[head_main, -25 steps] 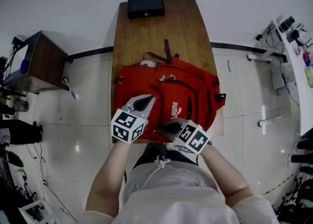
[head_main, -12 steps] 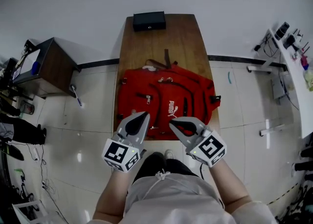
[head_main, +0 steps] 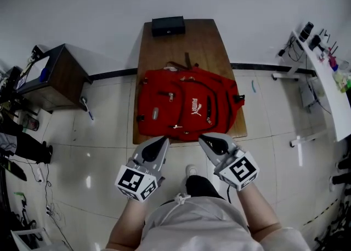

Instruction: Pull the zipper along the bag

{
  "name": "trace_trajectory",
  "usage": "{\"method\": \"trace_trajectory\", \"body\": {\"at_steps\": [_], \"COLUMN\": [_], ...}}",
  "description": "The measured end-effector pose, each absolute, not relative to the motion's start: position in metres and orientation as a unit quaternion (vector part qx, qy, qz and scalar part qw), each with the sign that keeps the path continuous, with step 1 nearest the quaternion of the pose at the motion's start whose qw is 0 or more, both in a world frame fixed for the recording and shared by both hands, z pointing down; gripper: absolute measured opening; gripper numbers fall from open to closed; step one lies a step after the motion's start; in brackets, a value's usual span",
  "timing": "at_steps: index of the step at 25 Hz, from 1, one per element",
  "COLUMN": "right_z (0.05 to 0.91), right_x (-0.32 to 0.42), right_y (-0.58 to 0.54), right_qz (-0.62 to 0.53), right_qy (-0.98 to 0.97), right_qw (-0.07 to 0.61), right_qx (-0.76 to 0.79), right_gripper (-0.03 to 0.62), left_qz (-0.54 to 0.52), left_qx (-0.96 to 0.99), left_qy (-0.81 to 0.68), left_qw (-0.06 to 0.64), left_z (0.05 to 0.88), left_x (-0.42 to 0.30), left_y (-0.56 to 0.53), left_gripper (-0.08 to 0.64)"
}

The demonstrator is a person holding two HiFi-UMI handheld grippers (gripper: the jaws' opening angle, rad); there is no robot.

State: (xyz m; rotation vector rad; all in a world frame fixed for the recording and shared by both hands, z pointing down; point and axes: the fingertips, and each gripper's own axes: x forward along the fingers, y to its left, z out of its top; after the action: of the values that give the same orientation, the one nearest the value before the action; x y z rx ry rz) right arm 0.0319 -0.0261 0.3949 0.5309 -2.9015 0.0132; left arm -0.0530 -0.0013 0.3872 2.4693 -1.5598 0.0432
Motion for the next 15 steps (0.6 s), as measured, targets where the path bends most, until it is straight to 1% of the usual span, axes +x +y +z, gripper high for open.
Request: {"method": "trace_trajectory", "body": {"at_steps": [6,9,12,15], "right_z": [0.385,0.382,0.377,0.378], "right_x": [0.031,0.038,0.043,0.050], "right_y": [0.055,0.090,0.120,0.141], "right_qz": [0.009,0.010,0.003,0.006], "right_qy": [-0.979,-0.974,-0.974,-0.971], "right_qw": [0.084,0.089,0.071,0.073], "right_qx": [0.188,0.209,0.216,0.227], "right_gripper": [0.008,0.007,0.008,0.008], "left_qz": [0.017,0.022,0.023,0.019], "left_qx": [0.854,0.862,0.869,0.871], "left_qy": [-0.513,-0.500,-0.488,-0.482], "left_qw": [0.088,0.081,0.085,0.090], "left_z": [0.378,0.378,0.379,0.379], "left_x": [-0.048,-0.038,-0.030,-0.024], "left_y": [0.079,0.116,0.146,0.165], "left_gripper": [0.006,0.006,0.006,0.006]}}
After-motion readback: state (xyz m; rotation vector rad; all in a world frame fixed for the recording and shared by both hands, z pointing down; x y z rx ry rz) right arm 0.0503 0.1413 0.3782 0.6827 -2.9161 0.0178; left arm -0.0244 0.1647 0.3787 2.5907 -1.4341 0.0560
